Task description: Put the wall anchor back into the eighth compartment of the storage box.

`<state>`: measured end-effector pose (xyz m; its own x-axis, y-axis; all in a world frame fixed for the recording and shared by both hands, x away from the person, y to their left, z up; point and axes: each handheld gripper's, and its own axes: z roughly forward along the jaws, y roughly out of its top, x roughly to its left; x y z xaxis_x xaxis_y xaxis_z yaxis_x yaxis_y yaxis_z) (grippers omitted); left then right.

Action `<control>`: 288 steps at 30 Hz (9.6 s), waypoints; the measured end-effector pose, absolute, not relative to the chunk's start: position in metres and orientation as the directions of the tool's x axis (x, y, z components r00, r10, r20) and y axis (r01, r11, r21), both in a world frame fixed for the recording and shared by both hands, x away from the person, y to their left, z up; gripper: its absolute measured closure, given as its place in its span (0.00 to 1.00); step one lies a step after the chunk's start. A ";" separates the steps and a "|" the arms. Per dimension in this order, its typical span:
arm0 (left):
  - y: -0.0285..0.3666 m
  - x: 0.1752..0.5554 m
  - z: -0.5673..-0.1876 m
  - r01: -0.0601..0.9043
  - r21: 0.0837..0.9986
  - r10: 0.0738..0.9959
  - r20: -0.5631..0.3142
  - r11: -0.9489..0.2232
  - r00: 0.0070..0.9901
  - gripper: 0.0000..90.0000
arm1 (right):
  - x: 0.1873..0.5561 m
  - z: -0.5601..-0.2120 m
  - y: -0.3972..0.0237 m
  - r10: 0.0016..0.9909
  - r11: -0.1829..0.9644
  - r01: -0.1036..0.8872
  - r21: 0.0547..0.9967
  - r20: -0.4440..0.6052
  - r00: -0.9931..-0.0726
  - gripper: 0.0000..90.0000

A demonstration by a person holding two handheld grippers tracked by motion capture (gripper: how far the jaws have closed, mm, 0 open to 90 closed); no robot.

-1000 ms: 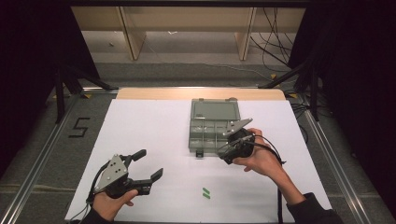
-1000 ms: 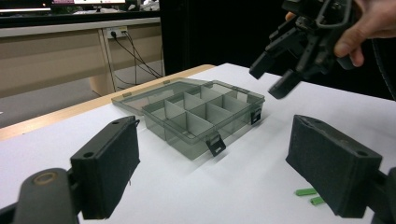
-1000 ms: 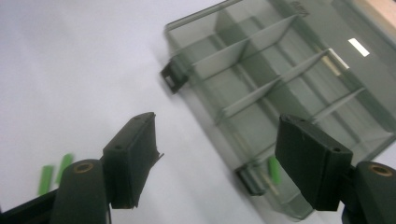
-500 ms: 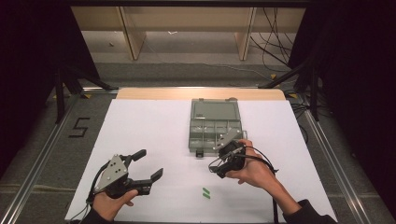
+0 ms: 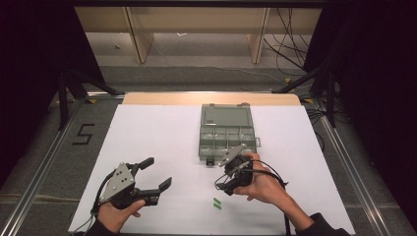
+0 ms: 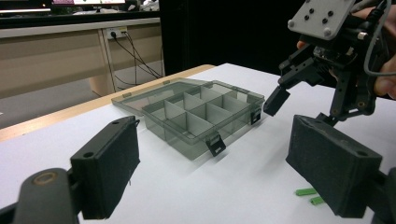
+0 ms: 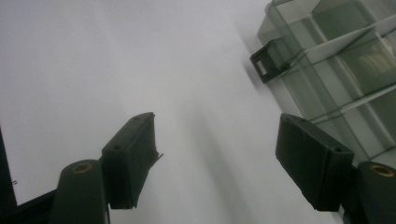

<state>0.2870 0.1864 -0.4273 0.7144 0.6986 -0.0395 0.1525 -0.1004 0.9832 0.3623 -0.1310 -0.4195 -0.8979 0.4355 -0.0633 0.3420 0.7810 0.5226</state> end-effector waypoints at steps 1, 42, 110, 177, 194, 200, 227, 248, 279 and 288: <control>0.187 0.287 -0.427 0.152 0.983 0.698 -0.039 -0.101 0.715 0.18 | 0.362 -0.420 -0.130 0.432 0.784 0.342 0.519 -0.060 -0.900 0.33; 0.186 0.287 -0.428 0.152 0.983 0.699 -0.035 -0.106 0.714 0.18 | 0.345 -0.458 -0.102 0.307 0.888 0.294 0.353 0.022 -0.952 0.70; 0.187 0.287 -0.427 0.153 0.983 0.699 -0.039 -0.102 0.714 0.18 | 0.389 -0.404 -0.158 0.410 0.832 0.329 0.447 -0.096 -0.907 0.94; 0.186 0.289 -0.429 0.153 0.984 0.695 -0.048 -0.089 0.717 0.18 | 0.465 -0.418 -0.198 0.591 0.751 0.475 0.458 -0.145 -0.794 0.94; 0.186 0.287 -0.429 0.177 0.981 0.706 -0.072 -0.076 0.704 0.18 | 0.458 -0.408 -0.193 0.653 0.671 0.491 0.555 -0.129 -0.746 0.44; 0.187 0.288 -0.428 0.164 0.982 0.702 -0.055 -0.089 0.710 0.18 | 0.444 -0.403 -0.183 0.628 0.686 0.463 0.561 -0.137 -0.766 0.38; 0.188 0.288 -0.428 0.159 0.983 0.703 -0.049 -0.092 0.710 0.18 | 0.395 -0.396 -0.152 0.532 0.718 0.370 0.590 -0.122 -0.838 0.33; 0.187 0.287 -0.427 0.157 0.984 0.702 -0.049 -0.090 0.710 0.18 | 0.363 -0.417 -0.128 0.431 0.773 0.317 0.549 -0.090 -0.898 0.32; 0.187 0.287 -0.427 0.151 0.984 0.699 -0.042 -0.095 0.714 0.18 | 0.333 -0.453 -0.108 0.302 0.877 0.288 0.385 0.025 -0.953 0.58; 0.185 0.287 -0.427 0.150 0.984 0.698 -0.039 -0.099 0.715 0.18 | 0.330 -0.458 -0.104 0.283 0.892 0.279 0.355 0.041 -0.958 0.70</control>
<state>0.2867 0.1852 -0.4273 0.7147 0.6983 -0.0391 0.1505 -0.0989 0.9837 0.3300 -0.1038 -0.4581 -0.9582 0.2832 0.0408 0.2789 0.8923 0.3550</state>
